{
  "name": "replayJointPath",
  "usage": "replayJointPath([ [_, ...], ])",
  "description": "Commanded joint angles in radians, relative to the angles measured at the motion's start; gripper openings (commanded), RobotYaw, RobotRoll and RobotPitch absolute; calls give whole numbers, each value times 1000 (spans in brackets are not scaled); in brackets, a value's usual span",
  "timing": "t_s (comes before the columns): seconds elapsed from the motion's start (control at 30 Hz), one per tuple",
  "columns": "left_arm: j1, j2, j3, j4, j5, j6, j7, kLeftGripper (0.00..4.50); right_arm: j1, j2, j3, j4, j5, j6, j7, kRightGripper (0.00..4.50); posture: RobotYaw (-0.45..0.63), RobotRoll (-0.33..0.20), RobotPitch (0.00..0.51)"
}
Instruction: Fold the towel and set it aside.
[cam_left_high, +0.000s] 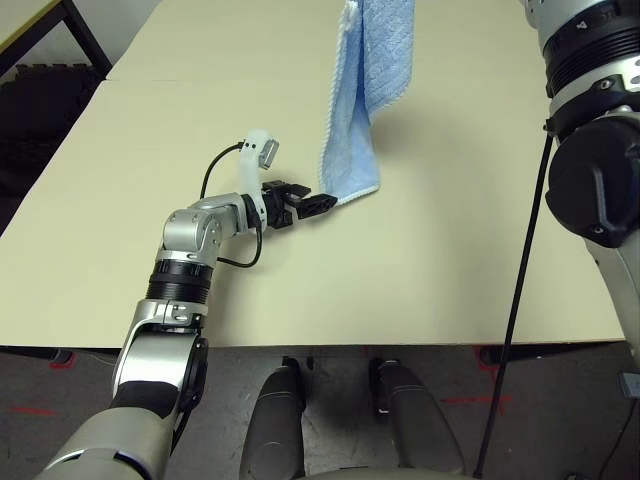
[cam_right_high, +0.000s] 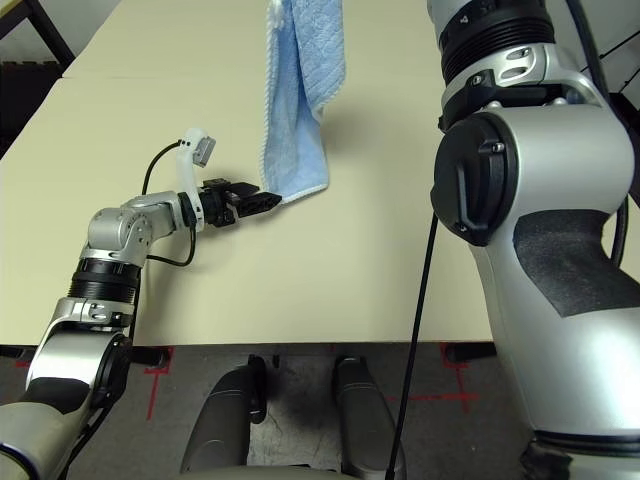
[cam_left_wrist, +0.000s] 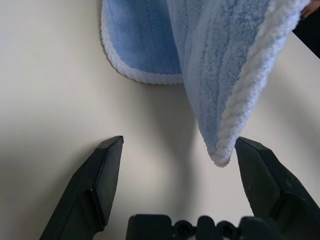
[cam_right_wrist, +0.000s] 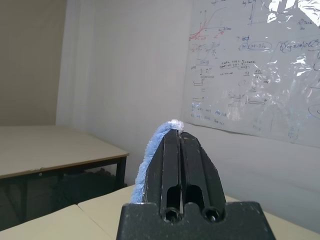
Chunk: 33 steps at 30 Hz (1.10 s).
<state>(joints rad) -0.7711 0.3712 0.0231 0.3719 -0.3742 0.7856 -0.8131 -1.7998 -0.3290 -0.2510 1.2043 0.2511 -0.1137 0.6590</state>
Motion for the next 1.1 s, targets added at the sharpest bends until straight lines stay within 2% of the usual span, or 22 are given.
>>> replayJointPath([
  [0.03, 16, -3, 7, -7, -11, 12, 10, 4500, -48, -15, -10, -11, -1, -28, 3, 26, 6, 0, 212],
  [0.13, 11, -9, 9, 1, -13, 13, 13, 4500, -47, -16, -10, -11, -2, -28, 3, 26, 6, 0, 212],
  [0.23, 6, -9, 14, 10, -14, 25, 21, 3860, -47, -17, -9, -12, -4, -29, 1, 0, 2, 0, 212],
  [0.43, 19, 15, 12, -8, -41, 116, 10, 1617, -48, -25, -8, -5, -12, -33, -8, 0, 2, 0, 212],
  [0.53, 28, 15, 15, -17, -52, 141, 13, 278, -48, -27, -9, 0, -16, -35, -14, 0, 2, 0, 213],
  [0.57, 29, 14, 17, -18, -54, 145, 15, 37, -48, -28, -9, 1, -17, -36, -15, 0, 2, 0, 213],
  [0.83, -2, 26, 49, 23, -46, 101, 29, 37, -31, -42, -7, 2, -23, -35, -15, 0, 4, 0, 212],
  [0.97, -8, 42, 33, 6, -65, 110, -21, 37, -30, -39, -6, 2, -24, -34, -12, 0, 3, 0, 211],
  [1.07, 8, 68, 3, -38, -86, 147, -82, 634, -31, -35, -6, 4, -25, -35, -11, 0, 6, 0, 210],
  [1.1, 14, 78, -10, -53, -89, 154, -100, 1005, -32, -35, -6, 4, -25, -36, -12, 0, 7, 0, 210],
])
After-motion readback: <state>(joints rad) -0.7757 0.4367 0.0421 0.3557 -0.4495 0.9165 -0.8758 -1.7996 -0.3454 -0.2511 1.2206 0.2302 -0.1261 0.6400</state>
